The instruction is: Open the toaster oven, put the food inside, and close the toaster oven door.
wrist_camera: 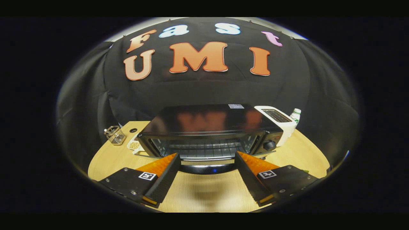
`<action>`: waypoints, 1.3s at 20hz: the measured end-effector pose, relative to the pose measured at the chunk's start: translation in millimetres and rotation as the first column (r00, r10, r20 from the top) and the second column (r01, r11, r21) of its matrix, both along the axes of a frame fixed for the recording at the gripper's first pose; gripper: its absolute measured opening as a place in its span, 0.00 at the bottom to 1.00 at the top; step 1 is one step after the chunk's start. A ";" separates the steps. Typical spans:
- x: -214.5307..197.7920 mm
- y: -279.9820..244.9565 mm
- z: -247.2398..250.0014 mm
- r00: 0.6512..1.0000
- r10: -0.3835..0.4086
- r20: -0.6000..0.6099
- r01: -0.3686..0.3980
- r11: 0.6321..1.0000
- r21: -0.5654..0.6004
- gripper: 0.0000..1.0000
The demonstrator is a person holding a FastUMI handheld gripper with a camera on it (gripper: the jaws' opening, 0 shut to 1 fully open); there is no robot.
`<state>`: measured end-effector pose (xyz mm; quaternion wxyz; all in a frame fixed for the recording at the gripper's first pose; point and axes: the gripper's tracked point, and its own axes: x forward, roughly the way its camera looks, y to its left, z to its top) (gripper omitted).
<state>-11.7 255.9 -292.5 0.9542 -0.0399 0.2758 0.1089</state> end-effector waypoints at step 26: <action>-99.9 -30.6 -128.5 0.977 -0.022 -0.214 0.023 1.000 -0.001 1.00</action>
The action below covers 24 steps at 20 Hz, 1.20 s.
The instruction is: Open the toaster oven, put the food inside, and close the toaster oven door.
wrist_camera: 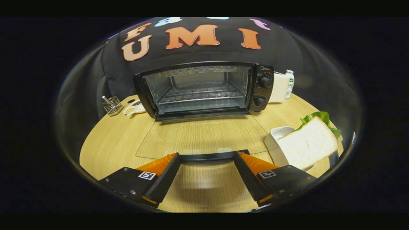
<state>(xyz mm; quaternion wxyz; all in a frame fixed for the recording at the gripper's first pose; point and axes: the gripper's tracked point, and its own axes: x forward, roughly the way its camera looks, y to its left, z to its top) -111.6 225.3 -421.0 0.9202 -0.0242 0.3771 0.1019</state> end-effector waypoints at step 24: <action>30.1 -194.2 100.7 0.980 0.167 -0.113 -0.166 0.986 0.018 1.00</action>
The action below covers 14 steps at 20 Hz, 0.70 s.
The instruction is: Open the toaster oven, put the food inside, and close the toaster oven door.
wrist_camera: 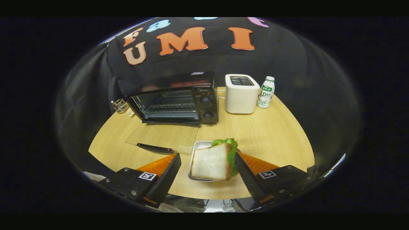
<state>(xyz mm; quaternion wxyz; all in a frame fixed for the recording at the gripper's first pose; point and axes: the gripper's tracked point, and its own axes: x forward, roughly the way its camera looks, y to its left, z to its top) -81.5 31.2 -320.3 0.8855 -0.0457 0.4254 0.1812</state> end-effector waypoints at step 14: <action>20.8 -19.7 -67.5 0.922 0.023 -0.386 0.056 0.980 0.192 0.76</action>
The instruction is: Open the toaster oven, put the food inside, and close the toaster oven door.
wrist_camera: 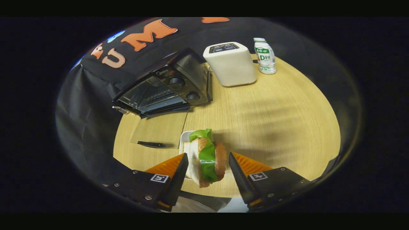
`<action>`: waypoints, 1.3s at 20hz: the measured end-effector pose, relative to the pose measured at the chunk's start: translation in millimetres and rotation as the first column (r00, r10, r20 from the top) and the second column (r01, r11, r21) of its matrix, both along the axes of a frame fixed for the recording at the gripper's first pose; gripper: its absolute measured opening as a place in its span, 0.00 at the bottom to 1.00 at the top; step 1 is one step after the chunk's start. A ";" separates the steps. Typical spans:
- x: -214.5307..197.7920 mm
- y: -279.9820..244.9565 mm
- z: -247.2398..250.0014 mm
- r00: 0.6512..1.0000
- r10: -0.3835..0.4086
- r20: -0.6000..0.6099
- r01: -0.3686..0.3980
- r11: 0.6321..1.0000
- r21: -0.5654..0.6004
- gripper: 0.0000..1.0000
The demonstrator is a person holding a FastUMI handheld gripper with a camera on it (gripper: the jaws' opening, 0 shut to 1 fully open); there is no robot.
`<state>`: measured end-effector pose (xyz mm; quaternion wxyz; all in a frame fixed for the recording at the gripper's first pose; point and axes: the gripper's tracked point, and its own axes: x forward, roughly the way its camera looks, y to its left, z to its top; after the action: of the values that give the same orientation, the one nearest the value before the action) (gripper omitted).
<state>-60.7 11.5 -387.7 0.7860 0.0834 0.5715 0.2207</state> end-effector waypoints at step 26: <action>31.2 32.3 108.8 0.940 -0.336 0.054 0.311 0.913 0.262 0.27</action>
<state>-29.5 43.8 -278.9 0.8219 0.2642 0.4782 0.1614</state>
